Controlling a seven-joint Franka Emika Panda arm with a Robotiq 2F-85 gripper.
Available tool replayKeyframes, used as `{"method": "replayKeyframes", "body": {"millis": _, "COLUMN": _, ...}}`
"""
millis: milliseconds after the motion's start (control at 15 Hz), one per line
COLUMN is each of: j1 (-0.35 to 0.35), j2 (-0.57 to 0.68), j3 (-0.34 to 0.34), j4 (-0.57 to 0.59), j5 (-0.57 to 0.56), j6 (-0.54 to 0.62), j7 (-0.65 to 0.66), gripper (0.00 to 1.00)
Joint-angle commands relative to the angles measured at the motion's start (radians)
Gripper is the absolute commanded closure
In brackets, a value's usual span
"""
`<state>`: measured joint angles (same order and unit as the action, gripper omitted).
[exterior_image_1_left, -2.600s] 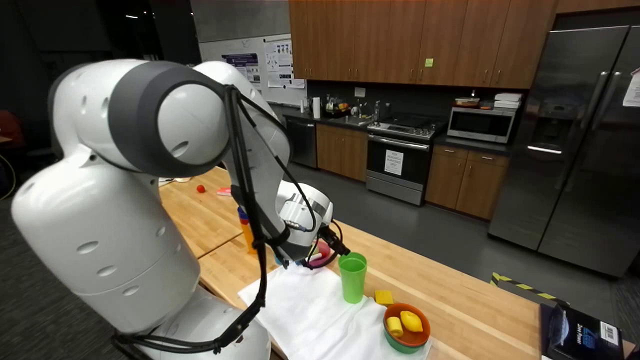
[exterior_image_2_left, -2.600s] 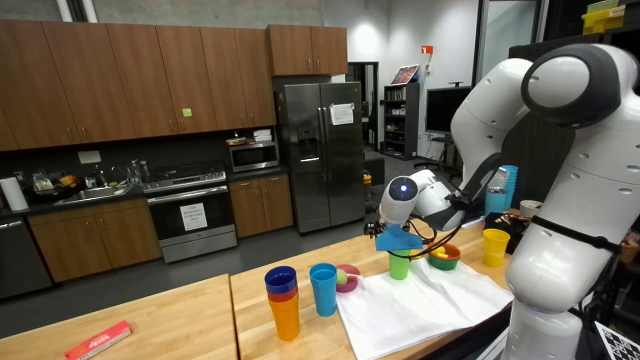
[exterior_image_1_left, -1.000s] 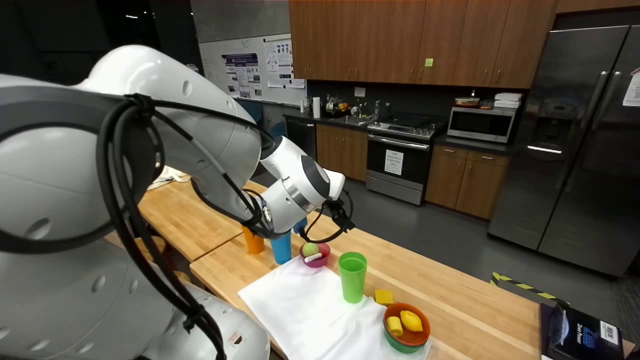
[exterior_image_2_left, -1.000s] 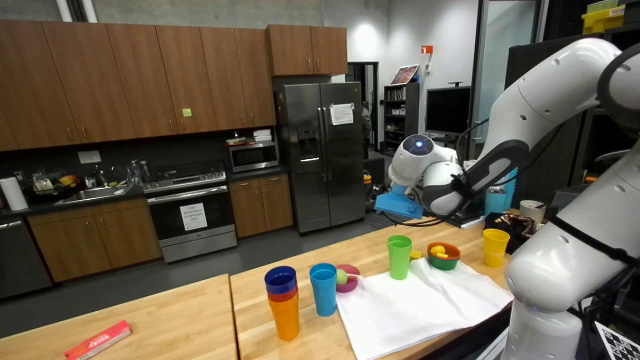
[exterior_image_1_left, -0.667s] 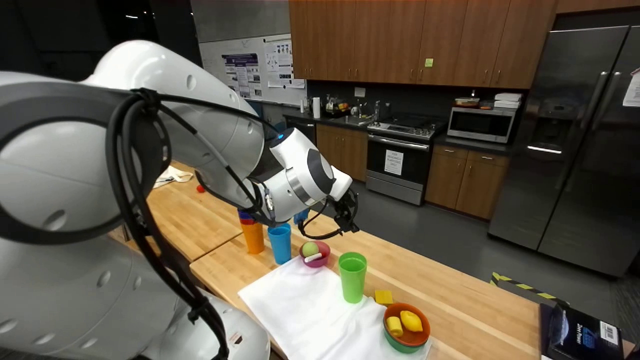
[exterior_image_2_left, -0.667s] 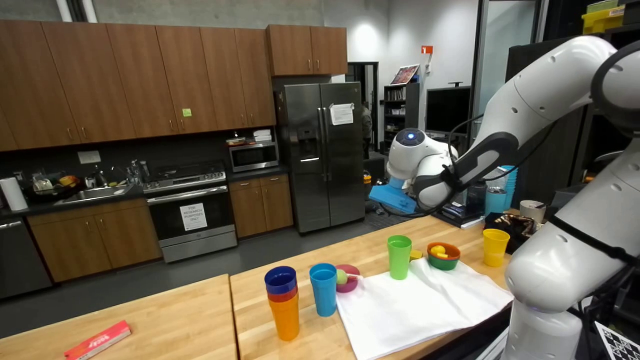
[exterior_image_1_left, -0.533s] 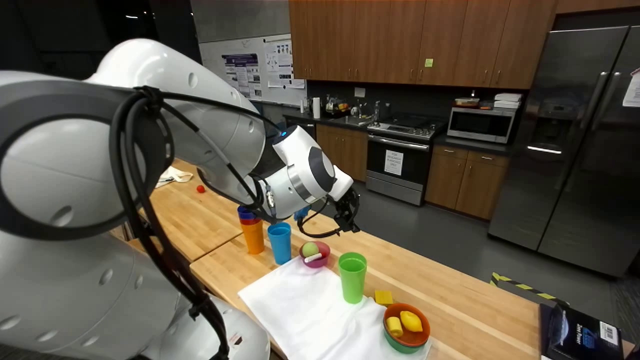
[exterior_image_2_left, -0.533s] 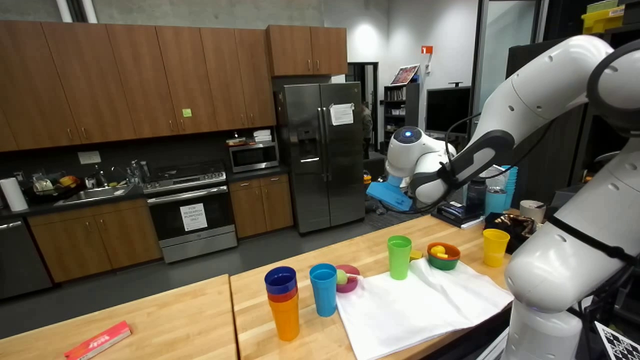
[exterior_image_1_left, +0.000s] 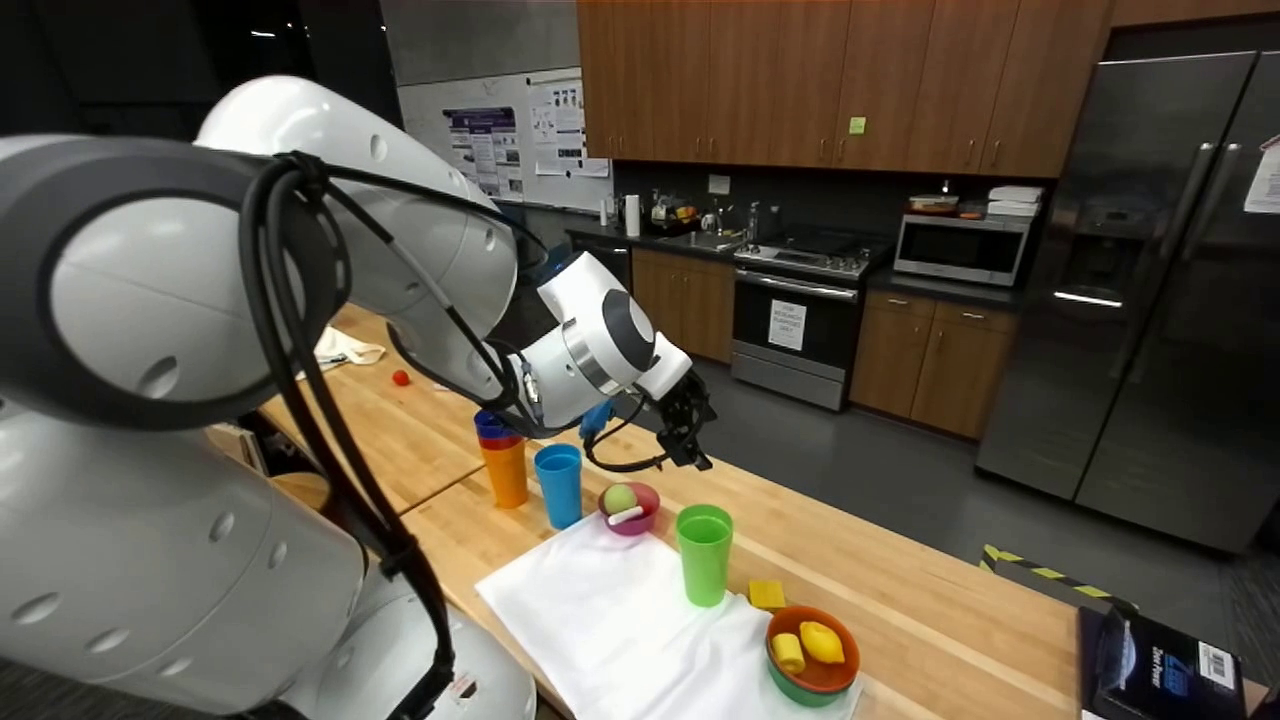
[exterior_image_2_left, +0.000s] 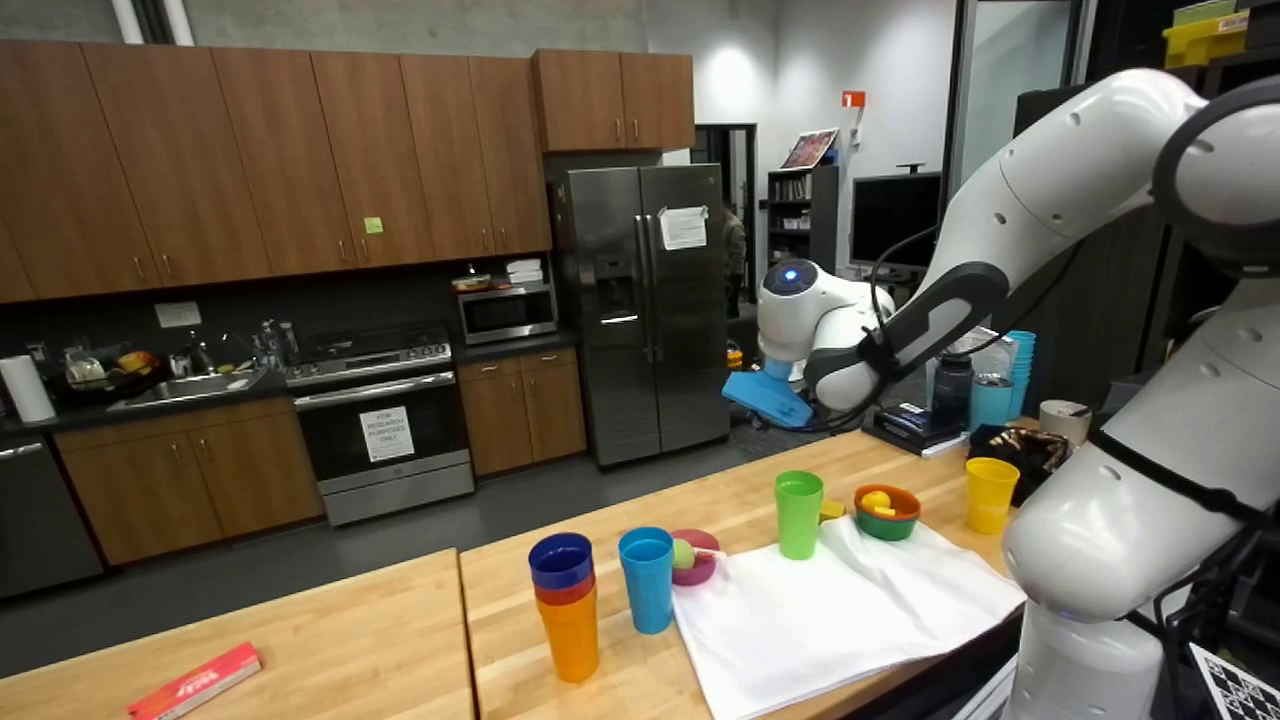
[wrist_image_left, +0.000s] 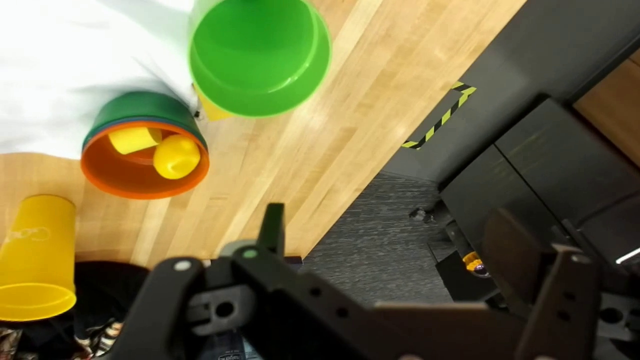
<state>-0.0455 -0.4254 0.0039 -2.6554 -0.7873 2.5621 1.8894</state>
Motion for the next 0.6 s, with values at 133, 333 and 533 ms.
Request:
{"method": "replayKeyframes", "body": {"millis": 133, "j1": -0.066, "j2": 0.007, "j3": 0.1, "j4": 0.03, "j5": 0.113, "j6": -0.107, "j7": 0.143, "gripper": 0.0}}
{"method": "replayKeyframes", "body": {"millis": 333, "j1": -0.076, "j2": 0.019, "j3": 0.132, "j4": 0.061, "j5": 0.193, "j6": -0.187, "j7": 0.241, "gripper": 0.0}}
{"method": "replayKeyframes", "body": {"millis": 533, "j1": -0.093, "j2": 0.044, "j3": 0.146, "j4": 0.109, "j5": 0.25, "j6": -0.262, "j7": 0.331, "gripper": 0.0}}
